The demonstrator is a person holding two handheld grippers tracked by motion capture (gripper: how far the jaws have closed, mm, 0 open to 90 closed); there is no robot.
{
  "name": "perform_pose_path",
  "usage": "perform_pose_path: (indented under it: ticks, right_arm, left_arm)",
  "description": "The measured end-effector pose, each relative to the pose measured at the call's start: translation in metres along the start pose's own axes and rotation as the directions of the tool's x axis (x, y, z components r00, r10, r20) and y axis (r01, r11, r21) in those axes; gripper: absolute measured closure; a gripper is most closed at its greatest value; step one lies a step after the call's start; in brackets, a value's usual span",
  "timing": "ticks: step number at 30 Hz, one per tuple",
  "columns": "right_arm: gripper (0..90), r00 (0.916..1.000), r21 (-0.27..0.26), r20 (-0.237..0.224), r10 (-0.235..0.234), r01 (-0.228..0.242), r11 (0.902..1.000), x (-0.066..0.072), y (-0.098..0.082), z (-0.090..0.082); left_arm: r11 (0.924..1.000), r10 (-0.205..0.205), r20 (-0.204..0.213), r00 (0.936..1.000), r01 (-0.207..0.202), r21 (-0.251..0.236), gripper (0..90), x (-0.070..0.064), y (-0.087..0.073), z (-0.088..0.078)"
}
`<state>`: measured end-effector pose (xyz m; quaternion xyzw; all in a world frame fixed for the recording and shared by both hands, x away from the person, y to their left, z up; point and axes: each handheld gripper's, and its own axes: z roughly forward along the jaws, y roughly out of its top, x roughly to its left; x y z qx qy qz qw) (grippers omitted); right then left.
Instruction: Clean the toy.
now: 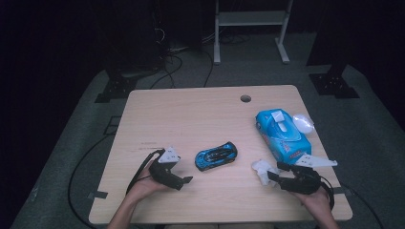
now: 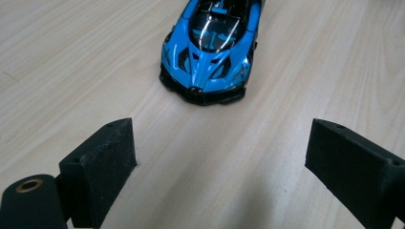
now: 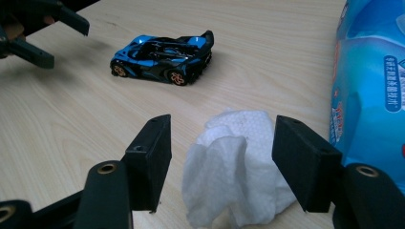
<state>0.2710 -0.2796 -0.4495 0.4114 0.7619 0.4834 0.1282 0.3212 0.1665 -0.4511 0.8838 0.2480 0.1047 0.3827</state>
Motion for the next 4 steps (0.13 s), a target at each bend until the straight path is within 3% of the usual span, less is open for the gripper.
perform_pose_path:
  ticks: [4]
  right_arm:
    - [37.9, 0.9999, -0.018, -0.005, 0.01, -0.01, 0.9998, 0.0009, -0.002, -0.0019]
  left_arm:
    - [0.9998, 0.003, 0.002, 1.0, -0.003, 0.018, 9.3, -0.0004, -0.006, 0.0007]
